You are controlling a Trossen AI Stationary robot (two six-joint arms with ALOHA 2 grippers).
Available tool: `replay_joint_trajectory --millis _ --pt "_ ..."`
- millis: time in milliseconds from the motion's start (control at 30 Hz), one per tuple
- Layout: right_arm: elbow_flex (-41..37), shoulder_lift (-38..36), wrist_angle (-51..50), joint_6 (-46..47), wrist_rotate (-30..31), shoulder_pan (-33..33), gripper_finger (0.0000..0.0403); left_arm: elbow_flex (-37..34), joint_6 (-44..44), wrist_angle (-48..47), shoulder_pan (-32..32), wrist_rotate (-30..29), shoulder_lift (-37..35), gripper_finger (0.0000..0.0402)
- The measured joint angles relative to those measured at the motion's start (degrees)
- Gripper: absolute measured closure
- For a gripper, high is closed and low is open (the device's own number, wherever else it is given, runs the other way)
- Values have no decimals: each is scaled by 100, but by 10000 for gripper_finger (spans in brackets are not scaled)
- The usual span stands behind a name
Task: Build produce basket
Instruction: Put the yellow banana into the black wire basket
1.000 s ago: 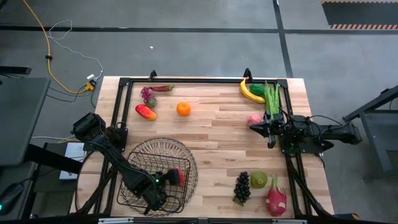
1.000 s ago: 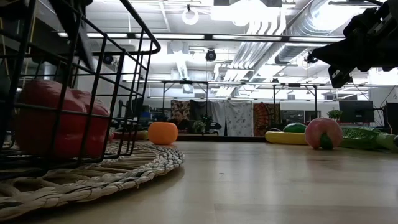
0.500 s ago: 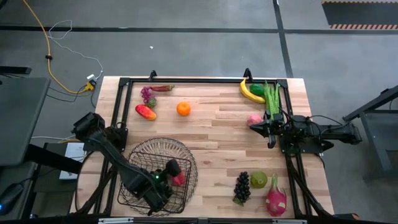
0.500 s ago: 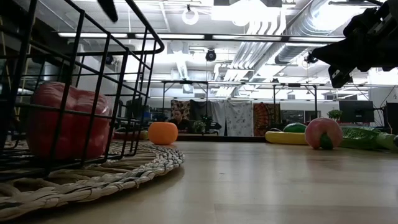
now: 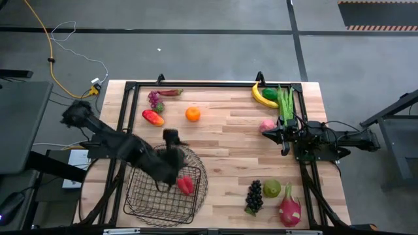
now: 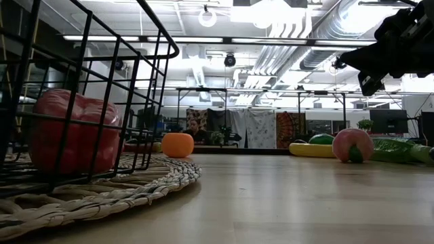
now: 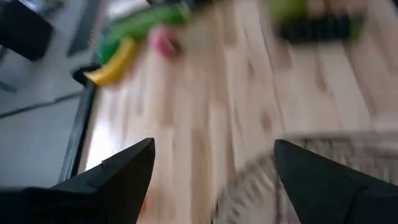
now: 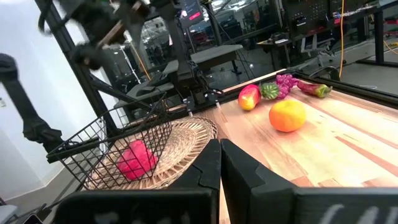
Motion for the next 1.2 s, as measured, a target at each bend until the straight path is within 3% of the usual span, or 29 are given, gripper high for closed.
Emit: replay_joint_trajectory --millis 167,367,433,533,633,767,933,1200 --pt "-1 -4 0 1 -1 0 403 -1480 606 2238 425 23 -1289 85" --pt "-2 0 0 1 -1 1 403 -3579 893 4824 1162 517 -2754 85" --pt "-2 -6 0 0 -2 0 403 -4149 959 5605 1481 801 -3131 85" --pt "0 -6 0 2 -2 0 403 -4791 966 6243 2070 1699 -3602 85" --pt "-1 -6 0 1 -2 1 403 -5200 806 6616 2720 2704 -3852 85" --pt "-2 -4 0 2 -2 0 403 -5330 594 6633 3521 3558 -3900 85" --pt "-1 -4 0 1 0 0 403 -5332 402 6609 3908 3685 -3891 85" --pt "-1 -4 0 1 -1 1 403 -5332 561 6400 3778 3616 -3860 85"
